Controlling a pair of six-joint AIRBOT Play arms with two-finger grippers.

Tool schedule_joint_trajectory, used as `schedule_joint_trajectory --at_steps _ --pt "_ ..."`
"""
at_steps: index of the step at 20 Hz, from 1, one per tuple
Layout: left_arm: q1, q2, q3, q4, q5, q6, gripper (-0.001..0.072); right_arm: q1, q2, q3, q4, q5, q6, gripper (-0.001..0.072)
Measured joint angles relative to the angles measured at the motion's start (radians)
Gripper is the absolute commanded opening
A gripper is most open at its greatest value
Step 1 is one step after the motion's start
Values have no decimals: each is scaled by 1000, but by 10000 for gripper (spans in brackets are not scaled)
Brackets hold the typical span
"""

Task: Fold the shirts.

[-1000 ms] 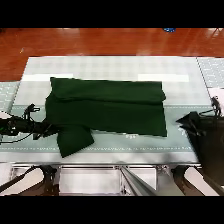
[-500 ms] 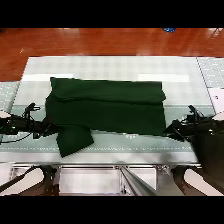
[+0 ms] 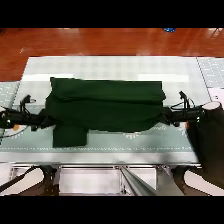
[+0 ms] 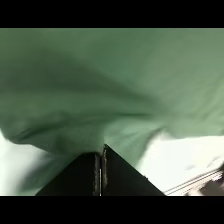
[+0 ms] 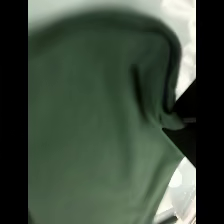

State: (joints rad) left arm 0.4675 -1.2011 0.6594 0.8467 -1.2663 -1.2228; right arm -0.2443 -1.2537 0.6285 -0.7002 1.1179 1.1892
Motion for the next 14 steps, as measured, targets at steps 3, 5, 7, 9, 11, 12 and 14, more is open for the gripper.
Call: schedule_joint_trajectory --at_steps 3,5,7,9,11,12,14 --pt "-8 -14 134 -108 22 8 19 6 -7 125 -11 32 5 20" --pt "-28 -52 241 -153 55 -5 19 8 -34 218 -21 41 16 20" --pt "-61 -122 357 -173 73 -24 19 10 -80 314 -18 44 24 20" --pt "-95 -209 472 -193 91 -50 19 11 -137 404 -6 41 28 20" --pt "-129 -315 590 -200 92 -90 19 11 -203 485 5 39 34 20" --pt "-141 -364 644 -204 93 -106 19 11 -234 520 13 36 34 20" --pt "-158 -466 747 -205 82 -138 19 11 -300 584 31 32 39 20"
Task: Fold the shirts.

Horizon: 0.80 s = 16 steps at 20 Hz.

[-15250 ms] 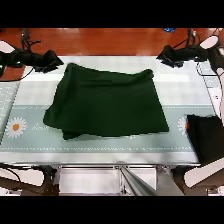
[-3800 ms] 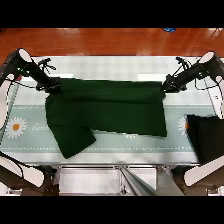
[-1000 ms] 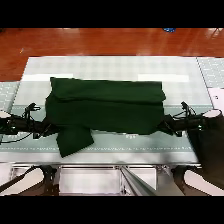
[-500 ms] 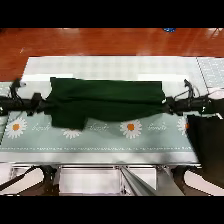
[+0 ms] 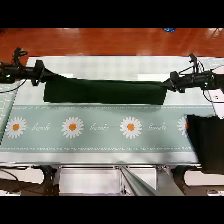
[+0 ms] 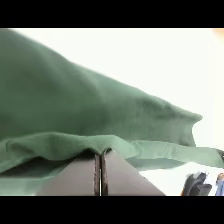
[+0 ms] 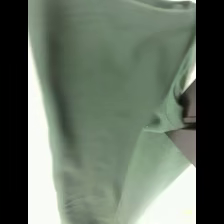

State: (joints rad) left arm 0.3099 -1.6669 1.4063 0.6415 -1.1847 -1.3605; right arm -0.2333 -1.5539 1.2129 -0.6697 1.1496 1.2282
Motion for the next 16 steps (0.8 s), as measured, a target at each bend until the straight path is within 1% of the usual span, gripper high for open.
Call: schedule_joint_trajectory --at_steps 2,3,4,5,6,9,12,14,16 --pt "-8 -87 87 -3 -28 -21 19 0 -59 50 21 -6 3 21" --pt "-12 -125 120 -4 -37 -28 24 0 -90 71 23 -7 3 42" --pt "-15 -157 143 -3 -49 -34 165 0 -115 87 29 -10 4 199" --pt "-17 -179 158 -5 -53 -35 459 0 -139 100 38 -21 6 429" --pt "-19 -201 171 -6 -58 -39 506 0 -160 109 38 -39 6 415" --pt "-5 -241 203 -5 -116 -56 505 -14 -193 136 47 -65 4 414" --pt "64 -241 276 47 -210 -108 504 -87 -191 192 32 -5 19 414" --pt "116 -197 316 113 -270 -129 505 -146 -167 212 -18 50 49 414" --pt "151 -115 327 246 -290 -140 505 -188 -139 206 -110 78 87 414"
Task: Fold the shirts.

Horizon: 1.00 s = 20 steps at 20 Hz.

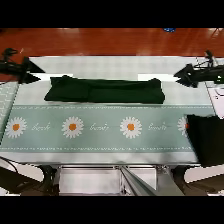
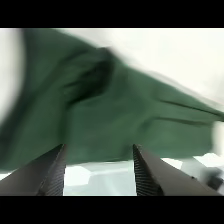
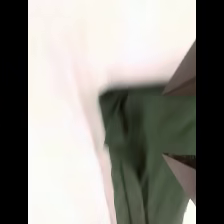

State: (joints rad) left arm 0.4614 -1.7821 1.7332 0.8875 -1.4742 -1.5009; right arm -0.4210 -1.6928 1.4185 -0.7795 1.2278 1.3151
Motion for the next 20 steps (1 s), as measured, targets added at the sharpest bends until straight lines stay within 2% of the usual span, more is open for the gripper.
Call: schedule_joint_trajectory --at_steps 2,4,9,13,14,15,16,17,18,20 --pt "6 104 -40 121 23 -3 505 -14 19 -34 -57 5 31 414" --pt "-4 241 -152 208 118 -8 505 -4 26 -90 -85 -31 52 414" --pt "-121 555 -524 265 351 -11 505 84 -18 -169 -7 -137 48 414" --pt "-235 660 -673 276 437 -11 505 159 -82 -176 86 -173 39 393" --pt "-262 668 -690 278 457 -11 505 179 -98 -169 108 -180 37 335" --pt "-287 673 -701 278 478 -11 505 202 -113 -158 117 -183 36 216" --pt "-312 674 -709 278 507 -11 505 222 -125 -145 116 -187 35 18" --pt "-333 673 -715 278 524 -11 503 241 -134 -127 111 -187 27 20" --pt "-355 672 -719 276 550 -11 442 255 -138 -105 116 -185 13 20" --pt "-389 668 -724 275 571 -14 18 270 -126 -64 129 -148 -11 19"
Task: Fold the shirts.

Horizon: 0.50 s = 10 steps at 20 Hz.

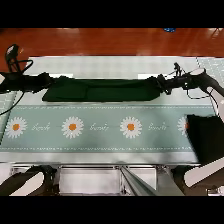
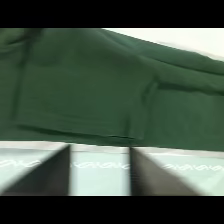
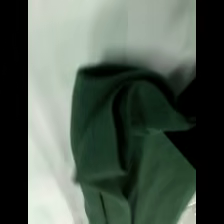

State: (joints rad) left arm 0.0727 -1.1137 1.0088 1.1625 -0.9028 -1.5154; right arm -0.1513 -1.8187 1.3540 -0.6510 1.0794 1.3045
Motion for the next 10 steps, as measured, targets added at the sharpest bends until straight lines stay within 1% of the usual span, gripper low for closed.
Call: schedule_joint_trajectory --at_steps 2,4,7,10 --pt "-25 -2 -2 -10 17 4 20 -4 51 22 -18 35 -11 19" --pt "-58 -8 -3 -42 37 17 20 -10 142 12 -93 68 -3 19" --pt "-151 -44 1 -98 91 31 19 -14 353 -81 -230 92 22 19" --pt "-298 -159 64 -144 126 39 19 -15 609 -218 -290 109 38 20"
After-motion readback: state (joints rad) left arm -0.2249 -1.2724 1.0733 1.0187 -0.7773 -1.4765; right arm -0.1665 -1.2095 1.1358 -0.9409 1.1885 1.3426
